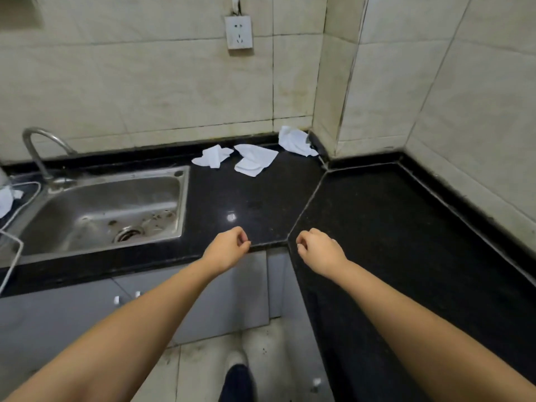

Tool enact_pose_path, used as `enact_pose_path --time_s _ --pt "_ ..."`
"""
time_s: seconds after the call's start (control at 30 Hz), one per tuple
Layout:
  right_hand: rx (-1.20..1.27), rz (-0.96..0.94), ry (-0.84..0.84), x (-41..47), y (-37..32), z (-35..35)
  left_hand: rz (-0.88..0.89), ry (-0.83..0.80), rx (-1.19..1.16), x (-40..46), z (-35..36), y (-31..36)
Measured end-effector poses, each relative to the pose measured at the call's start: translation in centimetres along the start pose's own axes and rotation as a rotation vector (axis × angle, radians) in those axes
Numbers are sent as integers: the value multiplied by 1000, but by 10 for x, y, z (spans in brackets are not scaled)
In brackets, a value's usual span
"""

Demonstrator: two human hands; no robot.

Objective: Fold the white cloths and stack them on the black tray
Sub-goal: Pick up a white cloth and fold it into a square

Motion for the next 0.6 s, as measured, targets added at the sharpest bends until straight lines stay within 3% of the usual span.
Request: enact_pose_path --time_s 0.33,0.6 --pt "49 92 -78 237 -24 37 76 -141 98 252 -7 -62" --pt "52 106 36 399 -59 65 425 -132 502 399 11 -79"
Point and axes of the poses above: each hand's wrist, its own x-axis towards the middle knuckle, its own z-axis out of the palm, y = z × x, the point moved 9 cm from there along x, towards the middle knuckle, and after that the axes turned 2 degrees about z, right-handed, at the moved point
